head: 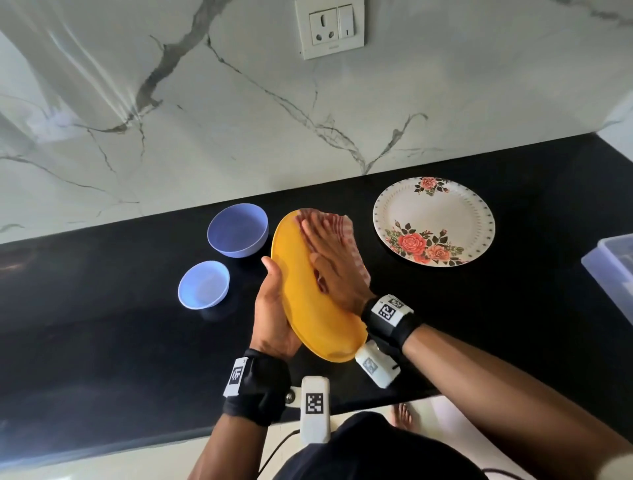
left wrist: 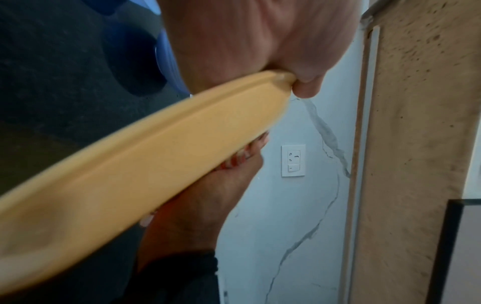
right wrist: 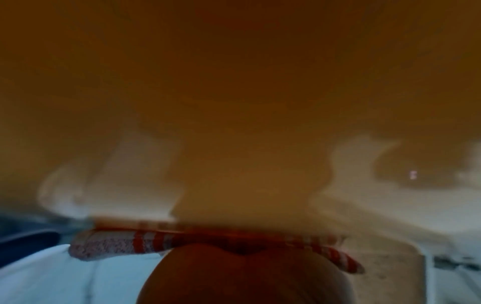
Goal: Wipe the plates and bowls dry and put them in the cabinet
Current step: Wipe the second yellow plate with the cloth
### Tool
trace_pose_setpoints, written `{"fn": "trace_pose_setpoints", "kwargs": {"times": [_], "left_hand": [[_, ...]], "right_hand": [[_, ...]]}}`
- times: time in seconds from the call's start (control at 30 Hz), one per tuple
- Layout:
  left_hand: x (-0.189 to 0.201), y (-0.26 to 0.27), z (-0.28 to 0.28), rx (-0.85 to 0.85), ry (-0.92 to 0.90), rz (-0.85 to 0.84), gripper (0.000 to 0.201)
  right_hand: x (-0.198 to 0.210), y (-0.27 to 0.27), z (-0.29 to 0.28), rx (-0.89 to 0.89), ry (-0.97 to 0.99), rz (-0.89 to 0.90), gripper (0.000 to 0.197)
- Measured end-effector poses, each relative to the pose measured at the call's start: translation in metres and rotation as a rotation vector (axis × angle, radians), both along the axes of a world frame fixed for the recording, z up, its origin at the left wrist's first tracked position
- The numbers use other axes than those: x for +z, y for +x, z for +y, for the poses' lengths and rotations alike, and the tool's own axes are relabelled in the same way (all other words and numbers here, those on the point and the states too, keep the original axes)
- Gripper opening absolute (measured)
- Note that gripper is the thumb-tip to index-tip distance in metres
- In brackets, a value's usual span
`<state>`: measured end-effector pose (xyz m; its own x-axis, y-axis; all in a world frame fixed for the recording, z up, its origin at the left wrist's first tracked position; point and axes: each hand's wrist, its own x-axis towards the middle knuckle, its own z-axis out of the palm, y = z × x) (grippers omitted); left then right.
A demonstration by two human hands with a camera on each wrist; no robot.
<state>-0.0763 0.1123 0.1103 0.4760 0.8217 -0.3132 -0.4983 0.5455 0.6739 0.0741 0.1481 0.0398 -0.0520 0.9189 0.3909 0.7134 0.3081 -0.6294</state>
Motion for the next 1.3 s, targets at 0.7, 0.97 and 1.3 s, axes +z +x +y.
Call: {"fn": "trace_pose_setpoints", "kwargs": {"times": [0.7,0.97,1.3], "left_hand": [[0.000,0.012,0.016,-0.079,-0.104,-0.059,0.085],[0.015,0.010,0.014,0.005,-0.039,0.127,0.061],[0.011,0.010,0.015,-0.019,-0.056,0.087,0.085]], "right_hand": [[0.018,-0.011,-0.010,0.051,0.000,0.115,0.058],[-0.048,0.033,0.002,-0.138,-0.327,0.136,0.066],[-0.034,-0.009,-0.078,0.169,-0.135,0.078,0.060]]}}
